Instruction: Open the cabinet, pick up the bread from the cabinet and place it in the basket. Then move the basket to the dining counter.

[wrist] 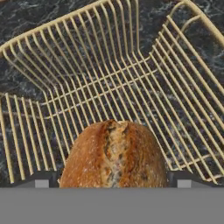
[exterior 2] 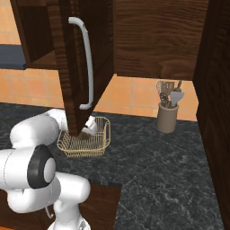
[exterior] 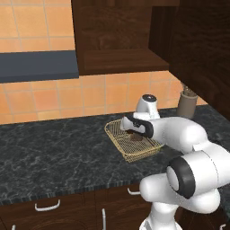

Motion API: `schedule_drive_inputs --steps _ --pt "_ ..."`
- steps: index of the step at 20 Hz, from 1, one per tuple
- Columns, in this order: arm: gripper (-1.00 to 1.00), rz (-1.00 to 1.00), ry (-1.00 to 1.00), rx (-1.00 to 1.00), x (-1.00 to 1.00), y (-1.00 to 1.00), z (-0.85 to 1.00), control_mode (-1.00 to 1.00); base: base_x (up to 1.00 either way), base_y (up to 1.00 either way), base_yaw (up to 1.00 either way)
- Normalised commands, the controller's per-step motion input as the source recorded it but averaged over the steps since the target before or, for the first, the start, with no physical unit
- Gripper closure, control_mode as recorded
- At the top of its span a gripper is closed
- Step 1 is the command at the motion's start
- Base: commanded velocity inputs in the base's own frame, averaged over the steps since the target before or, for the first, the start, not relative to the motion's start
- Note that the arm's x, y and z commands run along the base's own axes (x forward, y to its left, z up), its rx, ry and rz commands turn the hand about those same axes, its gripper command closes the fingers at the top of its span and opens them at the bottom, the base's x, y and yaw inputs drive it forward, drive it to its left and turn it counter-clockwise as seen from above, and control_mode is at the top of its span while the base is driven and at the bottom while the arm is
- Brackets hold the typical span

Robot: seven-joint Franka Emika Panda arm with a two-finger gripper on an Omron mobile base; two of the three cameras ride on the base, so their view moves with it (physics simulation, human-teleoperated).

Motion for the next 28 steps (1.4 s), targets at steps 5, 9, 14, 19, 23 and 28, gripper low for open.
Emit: schedule_drive_inputs --steps 5,9,14,19,23,28 --pt "1.00 -0.04 0.00 0.00 0.28 0.00 -0.52 -1.00 0.00 0.00 0.00" --pt "-1.00 -0.03 -0.03 0.00 0.13 0.00 -0.30 -1.00 0.00 0.00 0.00" --pt "-1.00 -0.03 -0.02 0.00 0.31 0.00 -0.08 -1.00 0.00 0.00 0.00" --pt "-1.00 -0.05 -0.03 0.00 0.48 -0.01 -0.09 -1.00 0.00 0.00 0.00" --pt "-1.00 -0.06 -0.10 0.00 0.13 0.00 -0.04 -1.00 0.00 0.00 0.00" --pt "-1.00 0.00 -0.18 -0.04 -0.77 0.19 0.07 -1.00 0.00 0.00 0.00"
